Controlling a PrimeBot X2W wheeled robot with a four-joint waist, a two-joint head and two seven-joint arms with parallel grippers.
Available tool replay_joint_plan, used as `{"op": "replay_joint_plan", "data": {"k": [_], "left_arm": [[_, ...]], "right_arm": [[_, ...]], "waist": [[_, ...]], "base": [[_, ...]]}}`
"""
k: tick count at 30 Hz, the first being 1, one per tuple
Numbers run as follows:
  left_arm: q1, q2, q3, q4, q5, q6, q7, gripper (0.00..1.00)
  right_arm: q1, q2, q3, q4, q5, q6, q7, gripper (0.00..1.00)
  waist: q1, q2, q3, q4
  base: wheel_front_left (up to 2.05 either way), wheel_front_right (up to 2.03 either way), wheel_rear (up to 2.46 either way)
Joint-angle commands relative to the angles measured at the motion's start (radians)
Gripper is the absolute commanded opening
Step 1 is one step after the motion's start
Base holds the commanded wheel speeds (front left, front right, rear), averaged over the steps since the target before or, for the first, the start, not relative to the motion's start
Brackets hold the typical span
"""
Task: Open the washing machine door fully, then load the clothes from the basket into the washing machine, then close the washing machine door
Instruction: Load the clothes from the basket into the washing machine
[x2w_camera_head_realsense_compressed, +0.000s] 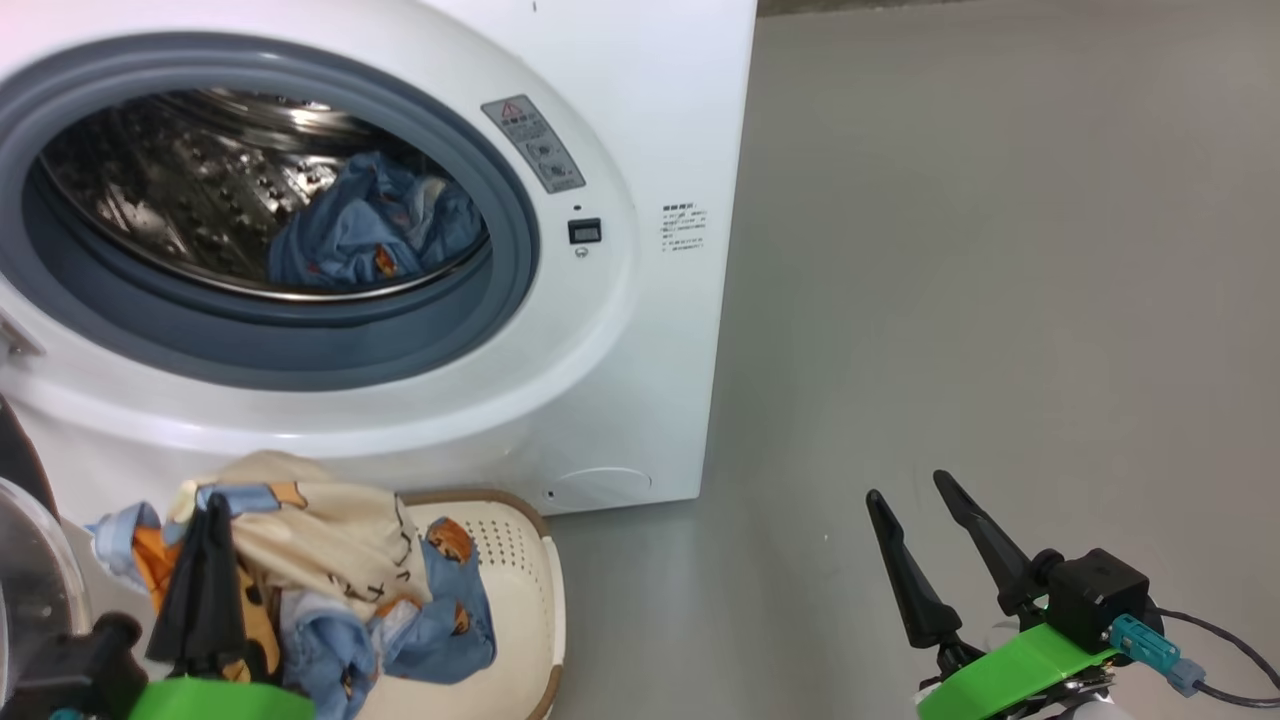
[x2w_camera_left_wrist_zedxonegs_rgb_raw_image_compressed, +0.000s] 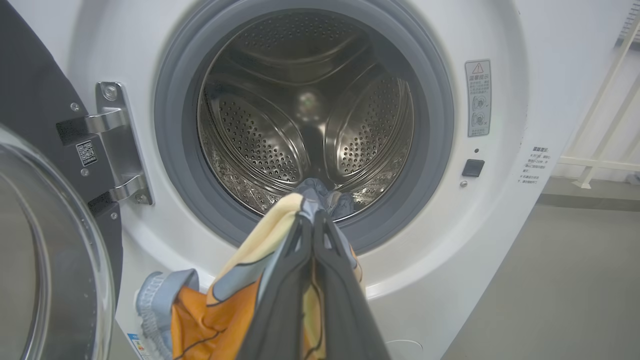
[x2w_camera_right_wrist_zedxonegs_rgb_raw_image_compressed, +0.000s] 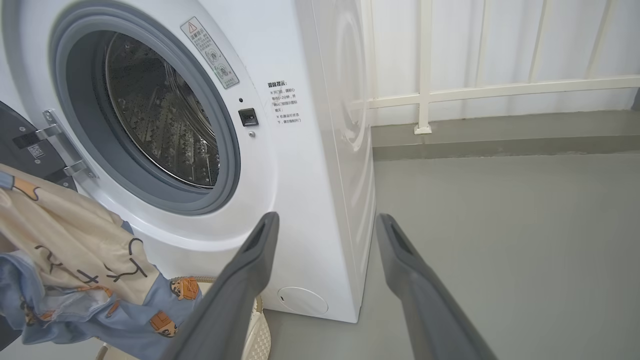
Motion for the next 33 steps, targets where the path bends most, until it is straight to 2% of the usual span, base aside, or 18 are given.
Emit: {"op": "replay_joint_plan", "data": {"k": [1, 16, 22, 33], "left_arm": [[0.003, 0.012, 0.041, -0.037, 0.016, 0.008, -0.007, 0.0], [0.107, 0.0, 0.059, -0.07, 0.008, 0.015, -0.007, 0.0], [0.101, -0.003, 0.046, -0.051, 0.011, 0.008, -0.007, 0.0], [-0.008, -0.005, 0.062, 0.002, 0.008, -0.003, -0.007, 0.0]], "right_arm": [[0.001, -0.008, 0.019, -0.029, -0.01, 0.006, -0.012, 1.0], [0.039, -0.014, 0.021, -0.029, -0.008, 0.006, -0.012, 1.0], [0.042, -0.016, 0.021, -0.033, -0.008, 0.006, -0.012, 1.0], [0.016, -0.016, 0.025, -0.038, -0.007, 0.006, -0.012, 1.0]], "waist": [[0.0, 0.0, -0.016, -0.006], [0.0, 0.0, -0.089, -0.03], [0.0, 0.0, -0.073, -0.031], [0.0, 0.0, 0.002, -0.037]], "base": [[0.0, 0.0, 0.0], [0.0, 0.0, 0.0], [0.0, 0.0, 0.0], [0.0, 0.0, 0.0]]}}
